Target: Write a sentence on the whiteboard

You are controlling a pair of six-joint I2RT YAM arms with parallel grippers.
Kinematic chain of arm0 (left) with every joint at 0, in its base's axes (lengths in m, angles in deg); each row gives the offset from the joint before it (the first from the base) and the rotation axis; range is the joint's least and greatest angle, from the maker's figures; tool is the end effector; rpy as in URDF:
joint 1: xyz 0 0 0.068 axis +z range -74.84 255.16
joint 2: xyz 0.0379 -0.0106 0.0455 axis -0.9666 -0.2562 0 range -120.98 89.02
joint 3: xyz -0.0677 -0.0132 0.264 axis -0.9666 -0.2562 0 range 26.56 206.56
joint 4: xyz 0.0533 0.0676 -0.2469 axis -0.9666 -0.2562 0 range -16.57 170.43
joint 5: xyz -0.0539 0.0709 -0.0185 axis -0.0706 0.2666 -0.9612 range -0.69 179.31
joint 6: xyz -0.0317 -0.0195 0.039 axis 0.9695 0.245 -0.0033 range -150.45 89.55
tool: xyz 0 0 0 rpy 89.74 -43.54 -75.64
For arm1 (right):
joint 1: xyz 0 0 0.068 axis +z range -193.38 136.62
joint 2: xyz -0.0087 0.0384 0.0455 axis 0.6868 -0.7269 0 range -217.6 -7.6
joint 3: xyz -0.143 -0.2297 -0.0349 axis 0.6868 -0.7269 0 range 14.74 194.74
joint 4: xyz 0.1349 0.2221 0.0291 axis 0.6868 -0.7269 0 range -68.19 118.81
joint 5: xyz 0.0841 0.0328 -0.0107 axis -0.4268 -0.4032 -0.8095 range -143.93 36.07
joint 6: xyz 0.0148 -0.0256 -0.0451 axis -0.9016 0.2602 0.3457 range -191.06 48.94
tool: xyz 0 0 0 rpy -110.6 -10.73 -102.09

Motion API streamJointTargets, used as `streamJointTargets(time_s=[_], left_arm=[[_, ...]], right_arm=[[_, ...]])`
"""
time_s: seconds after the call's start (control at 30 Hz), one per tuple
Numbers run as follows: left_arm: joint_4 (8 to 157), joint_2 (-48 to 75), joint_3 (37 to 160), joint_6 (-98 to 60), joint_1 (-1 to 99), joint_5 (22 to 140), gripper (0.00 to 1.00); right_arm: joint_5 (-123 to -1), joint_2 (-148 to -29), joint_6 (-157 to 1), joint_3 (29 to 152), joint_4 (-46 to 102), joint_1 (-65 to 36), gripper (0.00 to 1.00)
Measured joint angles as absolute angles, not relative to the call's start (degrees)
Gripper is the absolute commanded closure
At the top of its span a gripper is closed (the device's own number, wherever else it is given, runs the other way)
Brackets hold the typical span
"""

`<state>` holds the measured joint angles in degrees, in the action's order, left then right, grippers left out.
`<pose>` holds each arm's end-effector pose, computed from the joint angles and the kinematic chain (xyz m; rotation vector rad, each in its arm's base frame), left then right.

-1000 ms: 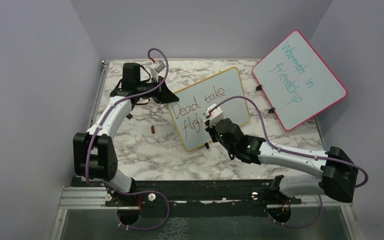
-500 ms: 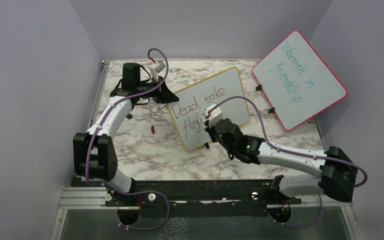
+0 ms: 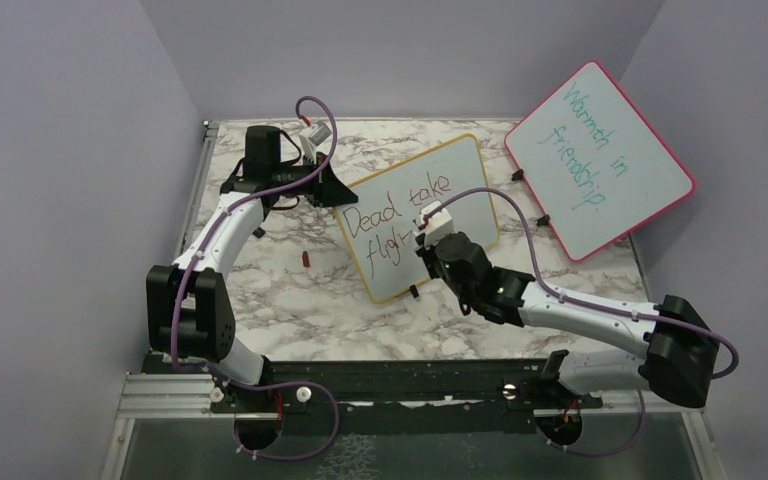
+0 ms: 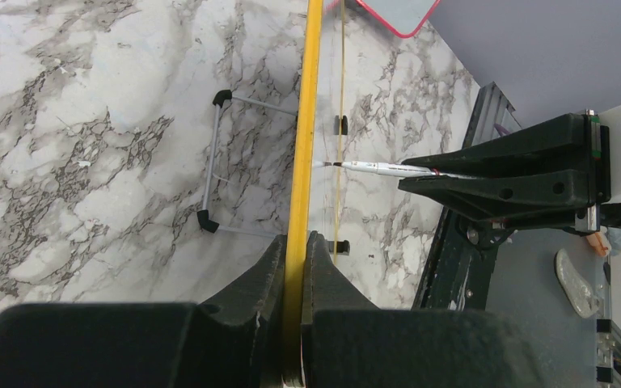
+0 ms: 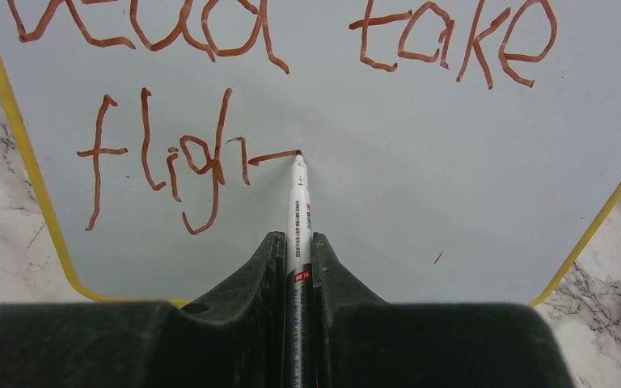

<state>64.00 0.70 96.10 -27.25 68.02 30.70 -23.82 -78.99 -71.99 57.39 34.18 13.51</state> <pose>0.3327 -0.0723 0.3020 0.6485 1.9743 -1.2086 0.1656 0.2212 0.2569 -0.5932 1.8304 0.1558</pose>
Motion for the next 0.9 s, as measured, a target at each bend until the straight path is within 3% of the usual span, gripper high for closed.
streamJointTargets(time_s=[0.9], left_arm=[[64.0, 0.7, 96.1, -27.2, 68.0, 30.7, 1.00]], right_arm=[[-27.7, -79.1, -69.0, 57.5, 36.1, 13.5, 1.00]])
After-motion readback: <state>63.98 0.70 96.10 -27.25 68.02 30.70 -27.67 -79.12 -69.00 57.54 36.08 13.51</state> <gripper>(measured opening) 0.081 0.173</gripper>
